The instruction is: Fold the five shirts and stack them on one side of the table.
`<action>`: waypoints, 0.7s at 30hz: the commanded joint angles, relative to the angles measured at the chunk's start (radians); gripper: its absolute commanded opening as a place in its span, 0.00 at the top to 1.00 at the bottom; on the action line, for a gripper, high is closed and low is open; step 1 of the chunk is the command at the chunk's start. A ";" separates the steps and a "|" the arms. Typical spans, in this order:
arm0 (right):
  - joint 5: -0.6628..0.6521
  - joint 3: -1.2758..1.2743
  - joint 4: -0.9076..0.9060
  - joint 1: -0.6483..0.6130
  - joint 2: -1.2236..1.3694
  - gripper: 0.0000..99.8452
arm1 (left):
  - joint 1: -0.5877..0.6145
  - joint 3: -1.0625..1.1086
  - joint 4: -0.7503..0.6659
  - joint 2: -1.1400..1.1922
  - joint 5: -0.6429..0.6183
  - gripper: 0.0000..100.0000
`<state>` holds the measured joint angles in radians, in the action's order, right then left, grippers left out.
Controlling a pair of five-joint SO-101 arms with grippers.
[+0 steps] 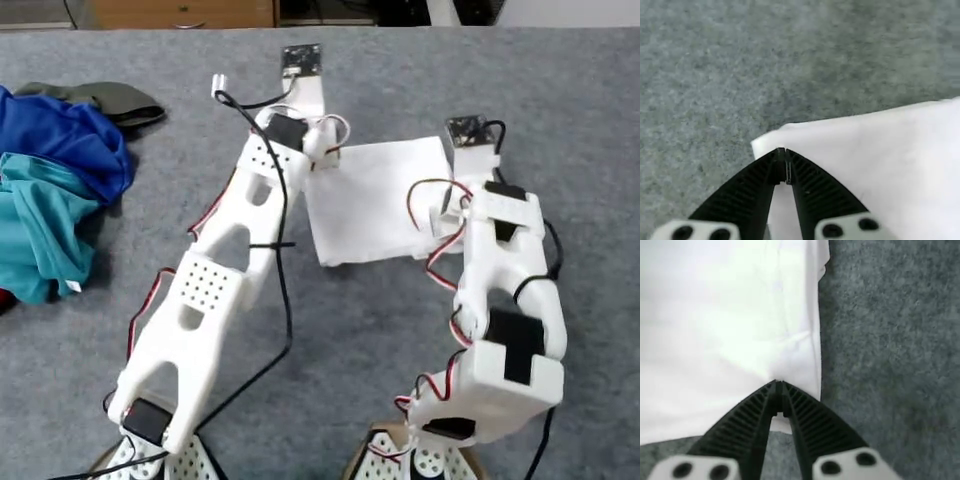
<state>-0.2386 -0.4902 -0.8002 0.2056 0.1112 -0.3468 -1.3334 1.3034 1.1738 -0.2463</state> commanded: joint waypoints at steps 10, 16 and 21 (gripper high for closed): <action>0.071 -0.243 0.160 -0.050 -0.410 1.00 | 0.015 0.060 -0.049 -0.010 -0.011 0.98; 0.140 -0.249 0.098 0.036 -0.587 1.00 | 0.034 -0.057 0.077 -0.016 -0.003 0.98; 0.112 -0.174 -0.110 0.173 -0.642 1.00 | 0.104 -0.334 0.356 -0.010 0.023 0.98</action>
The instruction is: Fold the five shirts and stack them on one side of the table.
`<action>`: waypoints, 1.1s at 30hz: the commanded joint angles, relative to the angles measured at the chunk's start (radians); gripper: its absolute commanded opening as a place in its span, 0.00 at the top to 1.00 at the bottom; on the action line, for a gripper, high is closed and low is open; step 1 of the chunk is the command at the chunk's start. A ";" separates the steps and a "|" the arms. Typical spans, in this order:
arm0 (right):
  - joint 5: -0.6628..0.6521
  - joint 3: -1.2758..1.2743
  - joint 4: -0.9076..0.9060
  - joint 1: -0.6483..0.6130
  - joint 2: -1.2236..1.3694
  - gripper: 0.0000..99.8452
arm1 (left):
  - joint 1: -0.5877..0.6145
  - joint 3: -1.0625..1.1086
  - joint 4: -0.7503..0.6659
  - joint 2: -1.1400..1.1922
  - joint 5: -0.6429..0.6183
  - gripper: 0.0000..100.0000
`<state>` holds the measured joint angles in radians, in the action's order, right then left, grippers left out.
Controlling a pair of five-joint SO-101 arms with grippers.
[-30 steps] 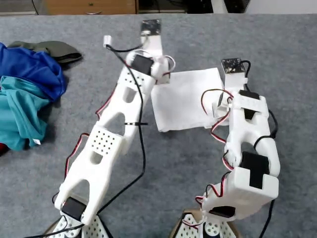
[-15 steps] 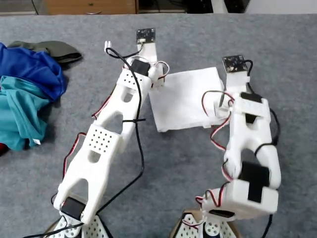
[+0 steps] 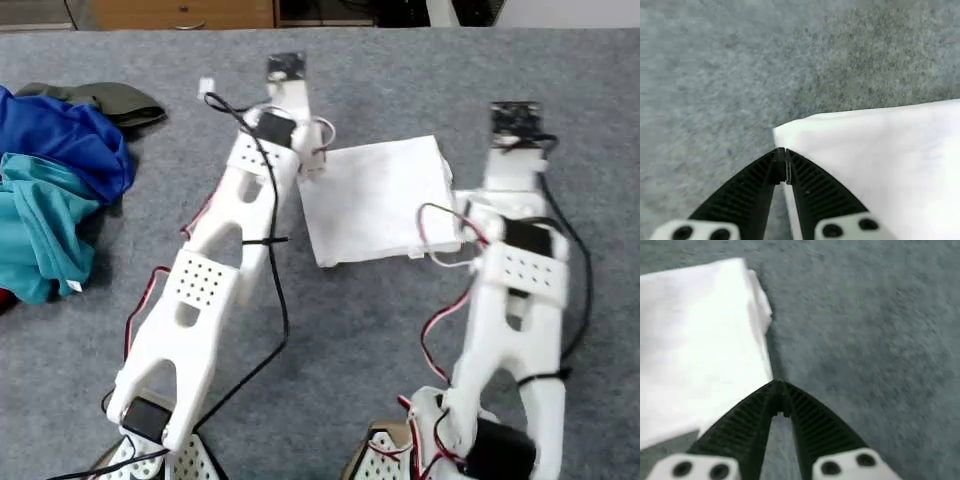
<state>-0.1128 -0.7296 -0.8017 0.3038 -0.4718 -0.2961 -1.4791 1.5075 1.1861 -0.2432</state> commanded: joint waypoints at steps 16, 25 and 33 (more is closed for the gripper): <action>-0.341 0.119 -0.525 0.116 -0.321 1.00 | 0.008 0.203 0.264 -0.354 0.054 0.98; -0.341 0.090 -0.554 0.200 -0.328 0.99 | 0.110 1.120 0.069 -1.050 0.149 0.98; 0.078 0.147 -0.480 0.133 -0.111 0.99 | 0.152 2.093 -0.391 -1.681 0.187 0.98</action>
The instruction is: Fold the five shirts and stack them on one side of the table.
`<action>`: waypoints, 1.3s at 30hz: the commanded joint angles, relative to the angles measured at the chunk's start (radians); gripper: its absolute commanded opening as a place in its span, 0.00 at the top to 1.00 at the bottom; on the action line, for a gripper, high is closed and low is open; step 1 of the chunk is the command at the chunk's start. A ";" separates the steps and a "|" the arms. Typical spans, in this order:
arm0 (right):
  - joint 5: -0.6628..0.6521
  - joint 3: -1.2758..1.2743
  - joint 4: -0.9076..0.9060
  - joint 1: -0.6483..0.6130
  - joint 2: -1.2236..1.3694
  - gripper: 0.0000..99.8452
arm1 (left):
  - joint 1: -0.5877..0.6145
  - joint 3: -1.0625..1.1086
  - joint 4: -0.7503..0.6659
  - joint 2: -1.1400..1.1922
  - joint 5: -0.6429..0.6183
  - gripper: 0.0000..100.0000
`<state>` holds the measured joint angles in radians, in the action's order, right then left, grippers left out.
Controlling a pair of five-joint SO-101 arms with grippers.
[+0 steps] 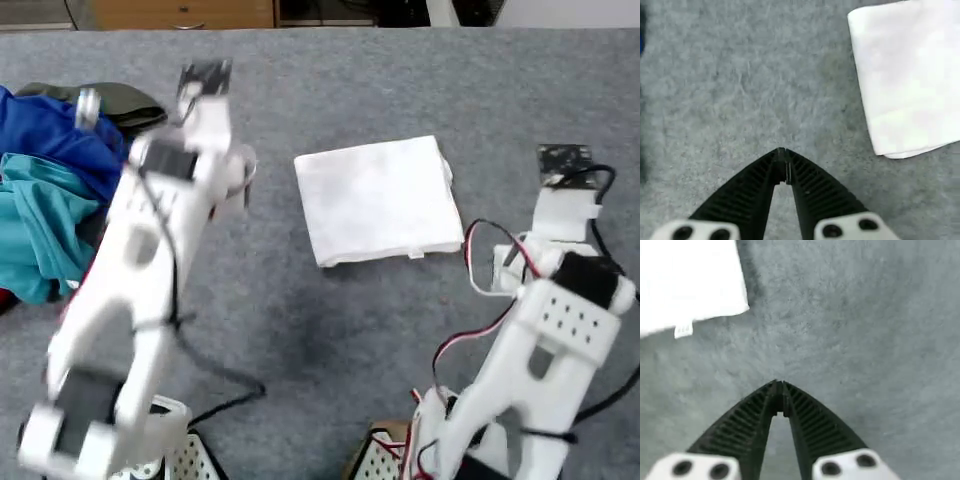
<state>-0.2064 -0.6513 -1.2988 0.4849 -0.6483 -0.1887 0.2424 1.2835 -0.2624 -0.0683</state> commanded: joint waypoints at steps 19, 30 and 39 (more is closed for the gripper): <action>0.761 0.510 -0.135 -0.348 0.704 0.54 | 0.388 0.540 -0.094 -0.321 0.258 0.98; 0.819 0.506 0.144 -0.378 0.846 0.74 | 0.396 0.531 -0.063 -0.321 0.264 0.98; 0.858 0.513 0.203 -0.412 0.963 0.63 | 0.396 0.520 -0.037 -0.323 0.262 0.98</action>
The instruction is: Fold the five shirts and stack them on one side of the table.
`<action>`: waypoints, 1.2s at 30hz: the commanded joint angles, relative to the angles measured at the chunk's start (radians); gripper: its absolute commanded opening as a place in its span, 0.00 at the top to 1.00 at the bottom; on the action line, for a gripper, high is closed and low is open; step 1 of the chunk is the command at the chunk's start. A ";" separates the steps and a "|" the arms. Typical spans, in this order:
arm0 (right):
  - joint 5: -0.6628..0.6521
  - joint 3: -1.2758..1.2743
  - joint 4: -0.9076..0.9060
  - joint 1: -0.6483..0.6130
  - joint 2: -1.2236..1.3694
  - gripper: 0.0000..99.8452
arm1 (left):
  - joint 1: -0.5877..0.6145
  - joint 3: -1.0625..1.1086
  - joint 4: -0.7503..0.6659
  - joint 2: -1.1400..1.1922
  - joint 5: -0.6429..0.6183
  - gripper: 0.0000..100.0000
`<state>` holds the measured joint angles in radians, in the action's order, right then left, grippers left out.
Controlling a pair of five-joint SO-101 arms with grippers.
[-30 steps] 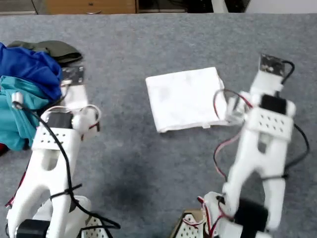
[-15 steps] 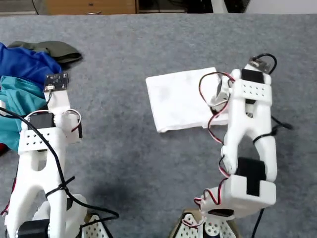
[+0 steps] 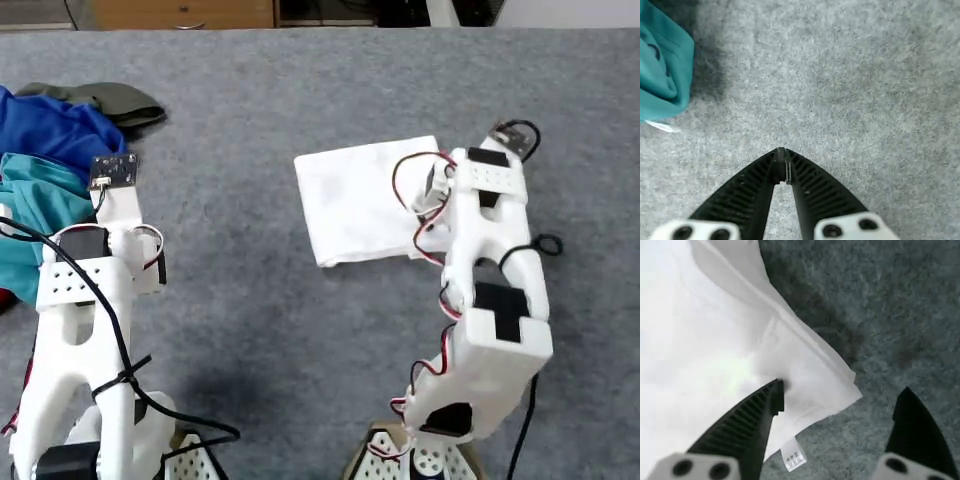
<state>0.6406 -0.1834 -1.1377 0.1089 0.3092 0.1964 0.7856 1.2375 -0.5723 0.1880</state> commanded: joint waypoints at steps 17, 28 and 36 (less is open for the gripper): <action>0.018 0.045 0.118 -0.087 0.084 0.75 | 0.011 -0.025 0.017 -0.013 0.002 0.98; 0.011 0.077 0.086 0.004 0.076 0.94 | 0.011 -0.025 0.014 -0.013 0.005 0.98; -0.066 0.340 -0.063 0.148 0.077 0.98 | 0.009 -0.025 0.014 -0.013 0.003 0.98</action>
<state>0.6191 0.0284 -1.1653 0.1841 0.3936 0.1964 0.7856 1.2467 -0.5723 0.1880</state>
